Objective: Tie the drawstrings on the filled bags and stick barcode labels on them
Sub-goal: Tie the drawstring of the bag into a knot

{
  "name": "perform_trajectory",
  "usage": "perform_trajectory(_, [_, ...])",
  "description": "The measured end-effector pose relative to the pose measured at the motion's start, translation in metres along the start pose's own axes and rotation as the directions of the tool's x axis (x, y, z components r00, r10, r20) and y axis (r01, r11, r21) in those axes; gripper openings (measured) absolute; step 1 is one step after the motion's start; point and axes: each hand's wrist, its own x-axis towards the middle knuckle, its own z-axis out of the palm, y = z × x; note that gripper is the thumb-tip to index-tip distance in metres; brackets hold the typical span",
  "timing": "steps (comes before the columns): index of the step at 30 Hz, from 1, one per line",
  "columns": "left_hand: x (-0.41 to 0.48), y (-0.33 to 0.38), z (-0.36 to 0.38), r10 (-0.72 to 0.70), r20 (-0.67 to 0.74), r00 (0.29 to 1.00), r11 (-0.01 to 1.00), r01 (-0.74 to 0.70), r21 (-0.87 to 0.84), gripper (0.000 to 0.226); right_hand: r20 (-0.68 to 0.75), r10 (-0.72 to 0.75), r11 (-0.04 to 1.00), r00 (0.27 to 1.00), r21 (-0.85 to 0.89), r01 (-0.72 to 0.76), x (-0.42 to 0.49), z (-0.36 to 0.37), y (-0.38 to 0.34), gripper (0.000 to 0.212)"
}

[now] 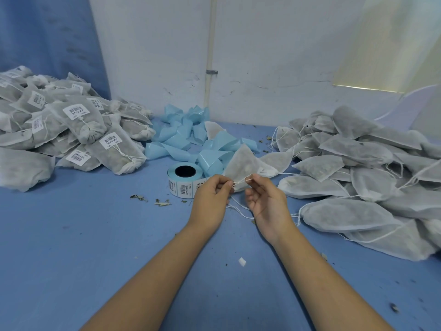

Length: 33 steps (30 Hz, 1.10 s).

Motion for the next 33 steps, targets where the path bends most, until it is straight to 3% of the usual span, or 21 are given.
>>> perform_trajectory(4, [0.001,0.001,0.001,0.006,-0.008,1.000,0.999,-0.006,0.032,0.011,-0.003,0.013,1.000,1.000,0.009,-0.013,0.001,-0.001,0.000,0.014])
perform_trajectory(8, [-0.001,0.002,0.000,0.081,-0.007,0.997,0.979,-0.078,0.186,0.009,0.014,0.027,0.999,1.000,0.028,-0.027,0.002,-0.002,-0.001,0.012])
perform_trajectory(11, [-0.003,0.002,0.000,0.180,0.002,0.984,0.942,-0.173,0.288,0.023,0.044,0.060,0.996,0.997,0.066,-0.062,0.002,-0.001,-0.001,0.008])
perform_trajectory(16, [-0.005,0.004,0.001,0.311,-0.103,0.945,0.906,-0.262,0.332,0.020,0.218,0.136,0.977,0.966,0.133,-0.167,-0.002,0.005,0.000,0.008])
perform_trajectory(21, [-0.004,0.010,-0.005,0.385,-0.225,0.895,0.903,-0.316,0.290,0.035,0.347,0.213,0.968,0.913,0.054,-0.247,-0.006,0.009,0.004,0.015])
perform_trajectory(25, [-0.001,0.015,-0.011,0.419,-0.279,0.864,0.902,-0.359,0.242,0.050,0.302,0.179,0.972,0.936,0.091,-0.215,-0.005,0.007,0.002,0.014])
perform_trajectory(30, [0.003,0.015,-0.018,0.312,-0.293,0.904,0.942,-0.254,0.220,0.039,0.229,0.106,0.984,0.968,0.114,-0.135,-0.002,0.003,-0.003,0.012])
perform_trajectory(33, [0.000,0.015,-0.017,0.297,-0.281,0.913,0.950,-0.254,0.180,0.034,0.149,0.041,0.999,0.988,-0.011,-0.040,0.001,0.002,-0.002,0.017])
